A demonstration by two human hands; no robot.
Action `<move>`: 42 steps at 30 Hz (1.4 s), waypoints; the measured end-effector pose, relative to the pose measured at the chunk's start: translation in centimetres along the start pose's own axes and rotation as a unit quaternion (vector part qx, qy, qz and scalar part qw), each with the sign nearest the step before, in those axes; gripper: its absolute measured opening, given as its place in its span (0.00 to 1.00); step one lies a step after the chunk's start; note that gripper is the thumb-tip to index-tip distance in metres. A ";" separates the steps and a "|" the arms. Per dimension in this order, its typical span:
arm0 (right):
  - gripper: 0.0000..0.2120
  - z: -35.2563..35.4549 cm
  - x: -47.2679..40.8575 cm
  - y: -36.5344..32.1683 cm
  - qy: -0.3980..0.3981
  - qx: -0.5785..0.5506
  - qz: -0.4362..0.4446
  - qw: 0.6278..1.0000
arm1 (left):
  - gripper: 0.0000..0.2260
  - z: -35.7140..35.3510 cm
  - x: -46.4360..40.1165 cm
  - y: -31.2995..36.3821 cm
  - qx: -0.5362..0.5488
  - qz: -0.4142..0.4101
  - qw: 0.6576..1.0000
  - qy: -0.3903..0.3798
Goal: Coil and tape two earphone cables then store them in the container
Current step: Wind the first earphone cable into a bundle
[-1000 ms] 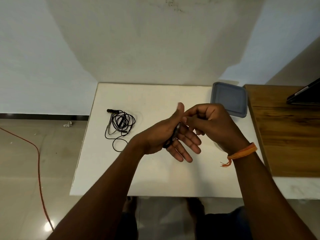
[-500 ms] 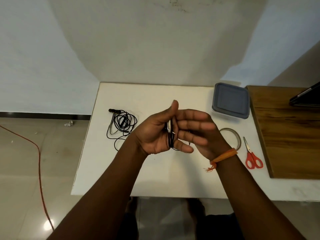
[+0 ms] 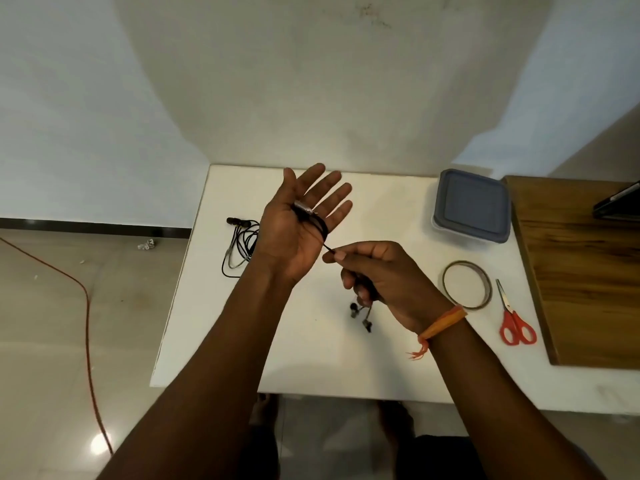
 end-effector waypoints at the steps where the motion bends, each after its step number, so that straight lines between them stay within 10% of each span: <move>1: 0.10 0.1 0.1 -0.2 -0.005 0.008 -0.002 1.000 | 0.24 0.7 -0.1 0.2 -0.024 -0.012 0.999 0.035; 6: 0.08 2.0 0.2 -1.0 -0.006 0.062 0.018 0.998 | 0.15 2.1 0.0 0.8 -0.282 -0.067 0.949 0.121; 13: 0.08 4.3 0.7 -2.2 0.012 0.063 0.064 0.996 | 0.26 0.4 1.2 -4.9 -0.513 0.054 0.856 -0.035; 22: 0.09 5.1 0.6 -2.2 -0.001 0.120 0.065 0.991 | 0.48 -0.2 4.9 -9.5 -0.514 0.293 0.787 -0.172; 29: 0.04 5.1 0.6 -2.0 -0.032 0.174 0.077 0.981 | 0.46 -0.1 7.7 -10.7 -0.514 0.425 0.694 -0.270; 42: 0.05 4.0 0.5 -3.0 0.020 -0.073 0.130 0.989 | 0.32 -4.7 7.7 -8.3 -0.180 0.376 0.820 -0.392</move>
Point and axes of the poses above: each hand's wrist, its own x-axis away from the middle knuckle, its own z-axis out of the back of the hand, y = z × x, the point moved 8 cm from there along -x, towards the middle knuckle, and after that the axes turned 4 degrees about y, right-handed, at the moved point
